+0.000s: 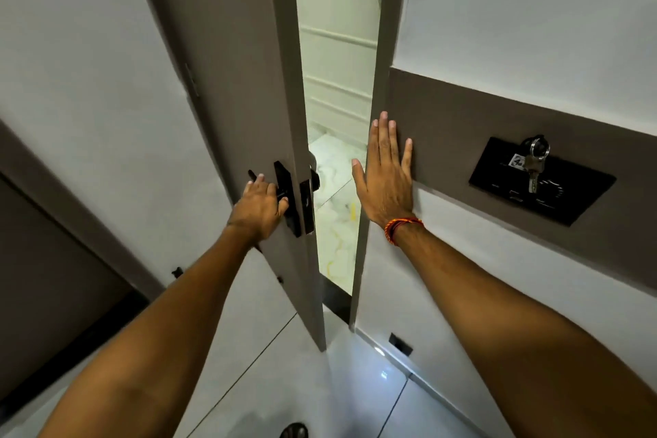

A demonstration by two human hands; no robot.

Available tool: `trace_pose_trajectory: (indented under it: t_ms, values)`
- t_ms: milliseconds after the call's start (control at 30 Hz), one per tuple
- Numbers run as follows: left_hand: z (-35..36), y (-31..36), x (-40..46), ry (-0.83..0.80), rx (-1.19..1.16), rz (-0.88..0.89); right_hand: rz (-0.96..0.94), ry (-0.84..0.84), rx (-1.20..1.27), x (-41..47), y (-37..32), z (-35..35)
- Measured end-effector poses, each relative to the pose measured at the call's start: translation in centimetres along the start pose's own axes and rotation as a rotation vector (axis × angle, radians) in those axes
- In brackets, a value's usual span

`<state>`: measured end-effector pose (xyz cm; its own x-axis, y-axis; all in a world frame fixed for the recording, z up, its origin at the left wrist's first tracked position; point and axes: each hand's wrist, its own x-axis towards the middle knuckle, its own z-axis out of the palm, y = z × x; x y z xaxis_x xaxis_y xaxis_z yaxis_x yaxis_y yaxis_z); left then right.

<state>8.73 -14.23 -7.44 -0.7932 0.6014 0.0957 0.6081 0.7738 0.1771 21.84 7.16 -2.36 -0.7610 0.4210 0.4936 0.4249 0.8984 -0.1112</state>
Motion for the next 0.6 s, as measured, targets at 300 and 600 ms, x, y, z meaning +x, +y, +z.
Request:
trace_pose_trajectory:
  t_ms: [300, 600]
  values:
    - [-0.9, 0.1, -5.5, -0.021, 0.167, -0.204, -0.148, -0.067, 0.066, -2.5, -0.2, 0.5]
    - [-2.2, -1.2, -8.1, -0.036, 0.161, -0.322, -0.293, -0.124, 0.146, -1.8, -5.5, 1.6]
